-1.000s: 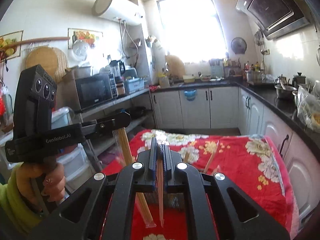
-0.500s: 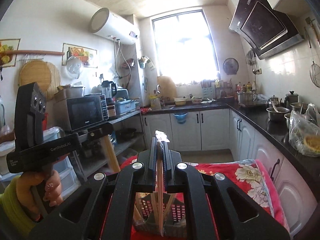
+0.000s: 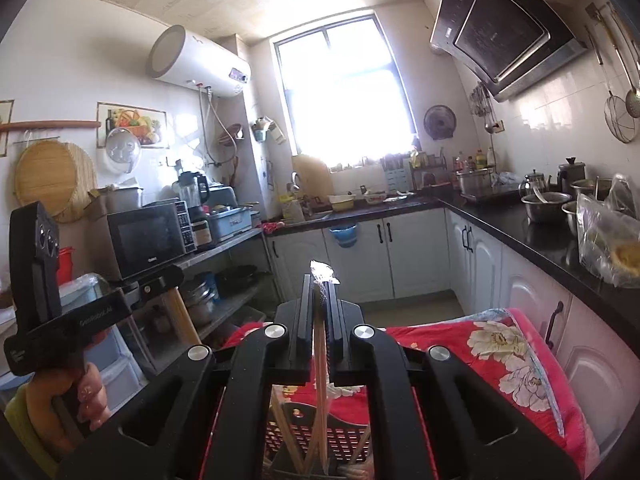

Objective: Organize utensils
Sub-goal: 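Lower the chopsticks into the caddy and open both tools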

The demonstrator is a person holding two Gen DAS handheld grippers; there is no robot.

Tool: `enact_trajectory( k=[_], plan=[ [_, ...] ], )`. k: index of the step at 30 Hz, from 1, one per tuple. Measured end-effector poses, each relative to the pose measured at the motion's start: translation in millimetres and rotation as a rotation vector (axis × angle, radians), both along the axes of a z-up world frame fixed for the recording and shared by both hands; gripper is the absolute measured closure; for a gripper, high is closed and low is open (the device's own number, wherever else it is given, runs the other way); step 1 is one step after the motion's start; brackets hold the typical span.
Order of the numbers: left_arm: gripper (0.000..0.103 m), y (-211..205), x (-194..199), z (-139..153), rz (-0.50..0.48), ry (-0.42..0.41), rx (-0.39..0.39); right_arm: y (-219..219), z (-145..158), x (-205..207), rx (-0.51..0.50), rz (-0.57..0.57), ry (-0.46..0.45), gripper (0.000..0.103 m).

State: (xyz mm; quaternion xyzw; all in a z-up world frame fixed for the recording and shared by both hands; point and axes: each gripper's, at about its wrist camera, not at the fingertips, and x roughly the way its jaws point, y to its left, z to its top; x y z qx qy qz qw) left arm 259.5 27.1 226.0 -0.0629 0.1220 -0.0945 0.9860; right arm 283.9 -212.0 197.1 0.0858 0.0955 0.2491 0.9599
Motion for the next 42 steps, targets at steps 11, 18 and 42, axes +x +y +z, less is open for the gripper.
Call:
enact_trajectory(
  k=[11,18,42],
  plan=[
    [0.101,-7.5,27.4,-49.3,0.034,0.065,0.027,7.3,-46.2,26.4,-0.008,-0.024,0.026,0.098],
    [0.101,-9.3,36.1,-74.5,0.014,0.104,0.006,13.0,-64.9,32.6,-0.006,-0.021,0.030,0.098],
    [0.089,-6.4,27.2,-102.0,-0.033,0.206,-0.025,28.4,-104.3,36.2,-0.101,-0.019,0.195,0.091]
  ],
)
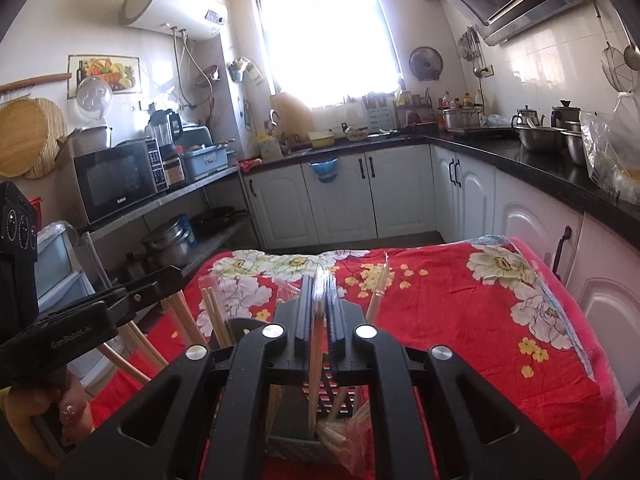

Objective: Organize utensils

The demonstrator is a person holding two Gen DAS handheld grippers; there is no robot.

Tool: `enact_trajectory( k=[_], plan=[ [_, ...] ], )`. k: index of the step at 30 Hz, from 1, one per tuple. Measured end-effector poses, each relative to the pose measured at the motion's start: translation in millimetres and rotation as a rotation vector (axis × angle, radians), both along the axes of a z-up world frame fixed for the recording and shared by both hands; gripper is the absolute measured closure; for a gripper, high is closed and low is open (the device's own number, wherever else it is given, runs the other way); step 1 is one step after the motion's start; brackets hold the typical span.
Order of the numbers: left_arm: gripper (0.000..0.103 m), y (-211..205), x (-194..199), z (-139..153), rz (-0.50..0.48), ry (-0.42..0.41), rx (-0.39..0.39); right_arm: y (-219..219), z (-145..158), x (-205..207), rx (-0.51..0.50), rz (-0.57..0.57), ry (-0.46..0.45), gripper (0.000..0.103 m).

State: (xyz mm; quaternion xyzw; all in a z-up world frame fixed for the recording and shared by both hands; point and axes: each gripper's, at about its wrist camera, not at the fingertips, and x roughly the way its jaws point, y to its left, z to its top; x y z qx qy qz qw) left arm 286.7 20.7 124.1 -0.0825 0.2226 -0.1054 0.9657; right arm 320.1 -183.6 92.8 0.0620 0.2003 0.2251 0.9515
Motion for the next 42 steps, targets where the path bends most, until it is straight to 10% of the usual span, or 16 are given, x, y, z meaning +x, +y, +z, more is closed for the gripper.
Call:
enact_trajectory(
  k=[29,42],
  plan=[
    [0.011,10.4,-72.6,10.1,0.002,0.052,0.008,-18.3,9.0,-76.1,-0.070,0.018,0.004,0.040],
    [0.010,10.2,-106.0,-27.1,0.005,0.137,-0.008,-21.2,-21.5,-122.1,-0.111,0.053,0.062,0.018]
  ],
)
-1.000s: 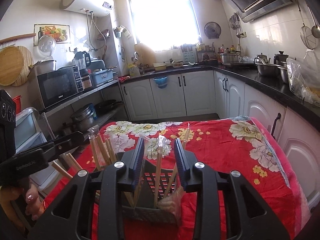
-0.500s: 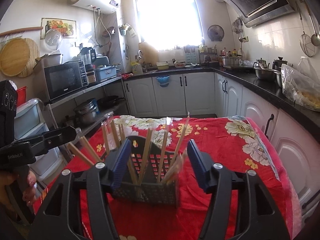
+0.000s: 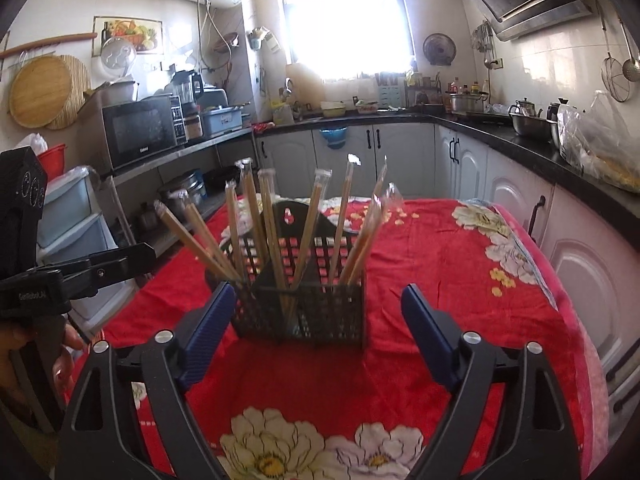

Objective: Organize utensils

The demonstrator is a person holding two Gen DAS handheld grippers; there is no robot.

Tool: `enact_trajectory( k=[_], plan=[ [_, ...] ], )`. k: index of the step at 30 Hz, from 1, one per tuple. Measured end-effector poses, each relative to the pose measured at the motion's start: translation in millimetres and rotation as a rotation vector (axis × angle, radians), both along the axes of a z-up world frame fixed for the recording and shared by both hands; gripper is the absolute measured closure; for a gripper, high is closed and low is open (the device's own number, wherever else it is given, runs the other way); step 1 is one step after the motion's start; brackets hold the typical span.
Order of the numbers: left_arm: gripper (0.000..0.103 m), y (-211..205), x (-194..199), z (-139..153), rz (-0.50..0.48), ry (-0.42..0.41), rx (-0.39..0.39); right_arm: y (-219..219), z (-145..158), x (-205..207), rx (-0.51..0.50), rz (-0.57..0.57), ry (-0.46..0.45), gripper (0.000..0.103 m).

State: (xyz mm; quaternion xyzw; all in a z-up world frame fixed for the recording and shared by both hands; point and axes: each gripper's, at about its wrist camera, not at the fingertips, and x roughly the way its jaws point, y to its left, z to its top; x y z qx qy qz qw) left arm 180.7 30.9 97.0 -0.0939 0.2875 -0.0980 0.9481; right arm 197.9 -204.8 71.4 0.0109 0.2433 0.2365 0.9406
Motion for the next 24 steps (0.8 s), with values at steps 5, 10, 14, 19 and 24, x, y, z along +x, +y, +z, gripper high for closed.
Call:
enact_trajectory(
  k=[5,10,14,19,24],
  plan=[
    [0.010,1.3,-11.3,-14.8,0.044,0.020,0.003,-2.5,-8.2,-12.9,-0.001,-0.004,0.014,0.015],
    [0.010,1.7,-22.6,-29.6,0.074,0.040,0.007,-3.1,-21.9,-24.6,-0.011,-0.001,0.031,0.012],
    [0.010,-2.0,-31.5,-44.4,0.072,0.042,0.016,-2.0,-35.8,-32.3,-0.034,0.003,0.053,0.011],
    [0.010,-9.5,-45.9,-61.6,0.100,0.016,0.050,-4.2,-48.9,-42.5,-0.038,-0.011,0.070,0.011],
    [0.010,-16.3,-60.6,-77.6,0.113,-0.023,0.067,-6.3,-58.2,-56.1,-0.055,-0.034,0.037,0.009]
  ],
)
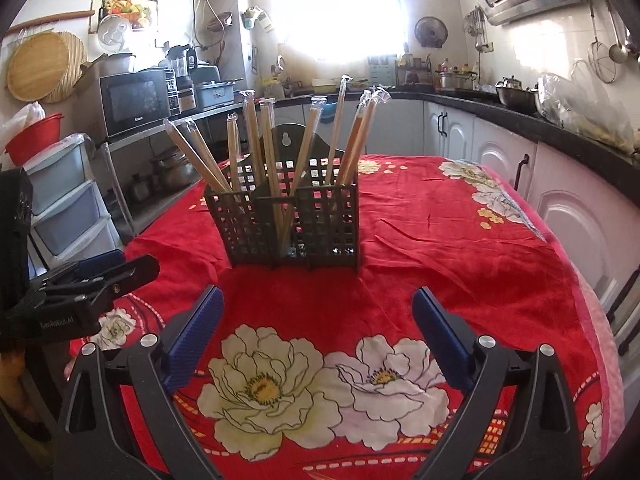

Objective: Organize utensils

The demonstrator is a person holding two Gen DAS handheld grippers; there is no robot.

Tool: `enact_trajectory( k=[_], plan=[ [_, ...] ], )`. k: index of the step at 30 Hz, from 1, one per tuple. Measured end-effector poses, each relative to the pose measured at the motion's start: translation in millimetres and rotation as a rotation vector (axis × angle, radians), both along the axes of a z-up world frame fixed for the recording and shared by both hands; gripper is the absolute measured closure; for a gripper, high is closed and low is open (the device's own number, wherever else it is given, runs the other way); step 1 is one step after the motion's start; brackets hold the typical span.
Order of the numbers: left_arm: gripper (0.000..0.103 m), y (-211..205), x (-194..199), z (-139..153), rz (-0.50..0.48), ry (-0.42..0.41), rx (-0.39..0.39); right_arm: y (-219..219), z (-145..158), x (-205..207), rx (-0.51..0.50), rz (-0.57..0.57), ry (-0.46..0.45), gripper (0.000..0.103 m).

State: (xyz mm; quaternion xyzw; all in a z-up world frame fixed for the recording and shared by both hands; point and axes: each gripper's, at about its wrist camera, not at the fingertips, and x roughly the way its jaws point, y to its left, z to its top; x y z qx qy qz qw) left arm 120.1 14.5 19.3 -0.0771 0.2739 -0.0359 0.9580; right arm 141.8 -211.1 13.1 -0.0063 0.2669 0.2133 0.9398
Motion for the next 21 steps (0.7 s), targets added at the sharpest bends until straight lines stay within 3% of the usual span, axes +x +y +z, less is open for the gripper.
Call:
enact_trajectory(
  k=[9,21],
  plan=[
    [0.010,3.1,-17.6,-7.8,0.030,-0.085,-0.021,-1.6,-11.3,-18.6,-0.013,-0.051,-0.087,0.007],
    [0.010,-4.8,-28.1,-11.7,0.134,-0.186,0.082,-5.2,-10.4,-43.8,0.040,-0.104,-0.296,0.006]
  ],
)
